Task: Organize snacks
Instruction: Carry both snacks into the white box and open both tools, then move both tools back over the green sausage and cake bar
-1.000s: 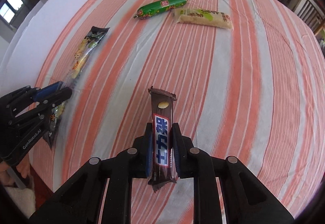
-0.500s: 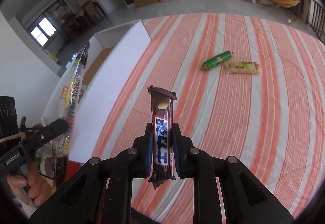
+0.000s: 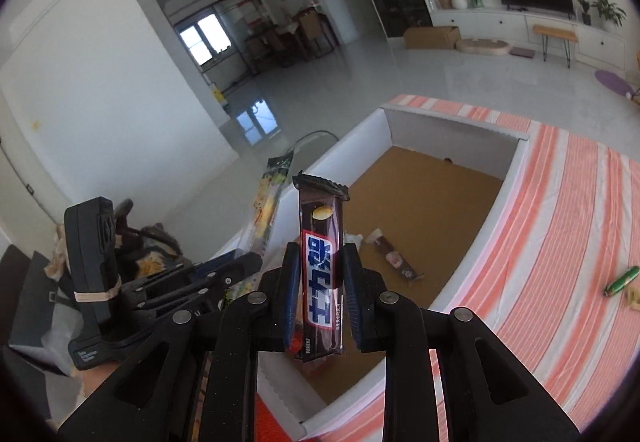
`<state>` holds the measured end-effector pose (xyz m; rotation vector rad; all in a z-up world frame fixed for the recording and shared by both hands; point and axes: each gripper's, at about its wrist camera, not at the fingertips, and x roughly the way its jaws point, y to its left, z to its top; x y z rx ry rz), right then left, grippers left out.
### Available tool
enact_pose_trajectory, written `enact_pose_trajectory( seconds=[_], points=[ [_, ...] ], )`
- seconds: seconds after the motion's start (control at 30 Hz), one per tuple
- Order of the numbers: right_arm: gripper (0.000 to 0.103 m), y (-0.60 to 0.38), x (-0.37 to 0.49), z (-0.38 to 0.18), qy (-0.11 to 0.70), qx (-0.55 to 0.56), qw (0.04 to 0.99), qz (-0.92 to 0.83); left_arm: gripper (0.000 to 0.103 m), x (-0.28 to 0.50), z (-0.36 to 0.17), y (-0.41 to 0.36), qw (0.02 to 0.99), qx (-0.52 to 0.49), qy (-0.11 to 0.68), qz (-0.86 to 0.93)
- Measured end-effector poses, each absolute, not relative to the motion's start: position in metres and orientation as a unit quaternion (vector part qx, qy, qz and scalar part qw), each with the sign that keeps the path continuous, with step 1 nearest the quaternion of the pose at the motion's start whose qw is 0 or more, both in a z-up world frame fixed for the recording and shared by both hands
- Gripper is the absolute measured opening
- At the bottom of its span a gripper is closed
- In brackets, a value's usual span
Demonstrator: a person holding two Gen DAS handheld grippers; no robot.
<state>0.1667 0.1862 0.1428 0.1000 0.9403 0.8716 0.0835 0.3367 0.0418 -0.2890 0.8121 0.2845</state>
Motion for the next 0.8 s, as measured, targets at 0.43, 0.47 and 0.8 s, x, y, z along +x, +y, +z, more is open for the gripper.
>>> enact_pose_trajectory(
  seconds=[0.43, 0.47, 0.8],
  points=[
    [0.070, 0.050, 0.177, 0.071, 0.435, 0.006, 0.861, 0.265, 0.099, 0.075, 0.050, 0.238, 0.928, -0.099, 0.351, 0.073],
    [0.070, 0.029, 0.175, 0.065, 0.437, -0.001, 0.866, 0.245, 0.100, 0.076, 0.051, 0.222, 0.930, -0.096, 0.351, 0.052],
    [0.071, -0.175, 0.154, 0.001, 0.465, -0.051, 0.884, 0.013, 0.103, 0.118, -0.011, 0.020, 0.896, -0.019, 0.428, -0.116]
  ],
)
